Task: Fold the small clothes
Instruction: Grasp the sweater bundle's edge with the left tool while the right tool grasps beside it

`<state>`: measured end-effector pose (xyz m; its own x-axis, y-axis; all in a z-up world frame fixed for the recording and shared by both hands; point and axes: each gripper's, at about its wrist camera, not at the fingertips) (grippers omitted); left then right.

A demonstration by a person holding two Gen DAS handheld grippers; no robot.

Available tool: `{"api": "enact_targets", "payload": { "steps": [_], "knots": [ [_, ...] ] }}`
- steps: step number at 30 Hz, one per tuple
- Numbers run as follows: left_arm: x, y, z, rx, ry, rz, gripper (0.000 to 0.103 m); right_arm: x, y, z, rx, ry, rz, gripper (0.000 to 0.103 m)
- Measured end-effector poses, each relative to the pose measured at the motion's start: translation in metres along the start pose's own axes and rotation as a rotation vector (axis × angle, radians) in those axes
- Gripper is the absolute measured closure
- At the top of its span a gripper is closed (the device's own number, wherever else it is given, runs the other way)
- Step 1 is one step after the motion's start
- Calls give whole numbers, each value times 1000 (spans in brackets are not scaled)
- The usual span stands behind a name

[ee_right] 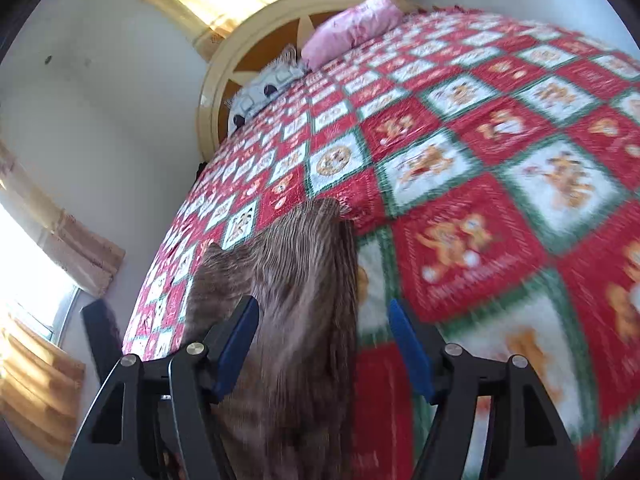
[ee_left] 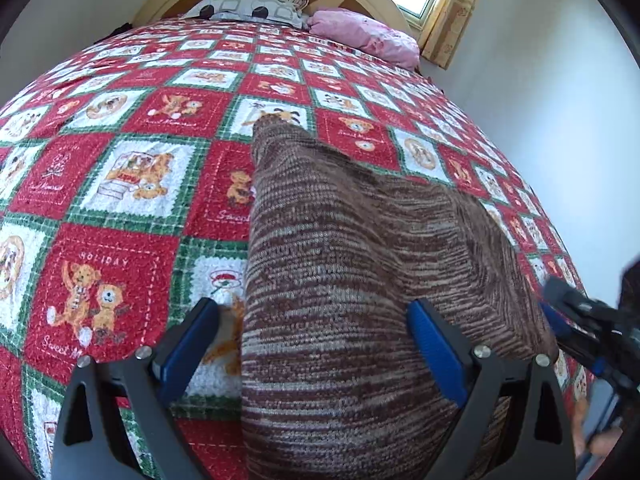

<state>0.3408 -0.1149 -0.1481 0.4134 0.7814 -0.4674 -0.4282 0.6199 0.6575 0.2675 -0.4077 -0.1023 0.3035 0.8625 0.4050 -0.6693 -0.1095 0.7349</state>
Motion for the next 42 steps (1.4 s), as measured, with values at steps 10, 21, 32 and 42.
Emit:
{"api": "enact_targets", "payload": {
  "steps": [10, 21, 32, 42],
  "knots": [
    [-5, -5, -1, -7, -27, 47, 6, 42, -40, -7, 27, 255, -153, 39],
    [-10, -4, -3, -20, -60, 33, 31, 51, -44, -10, 33, 300, -128, 63],
    [-25, -2, -7, -43, -137, 78, 55, 67, -39, -17, -16, 370, -180, 72],
    [-26, 27, -14, -53, -120, 63, 76, 88, -3, -30, -93, 399, -208, 77]
  ]
}}
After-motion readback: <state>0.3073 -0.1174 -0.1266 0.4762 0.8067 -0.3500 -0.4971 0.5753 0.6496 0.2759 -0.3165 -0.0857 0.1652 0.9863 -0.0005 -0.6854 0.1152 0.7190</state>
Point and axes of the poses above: each gripper's, at about its wrist camera, not at the fingertips, and y roughly against the way its jaws point, x to its left, z to its top, and after that the axes turned 13 degrees about -z, right-handed
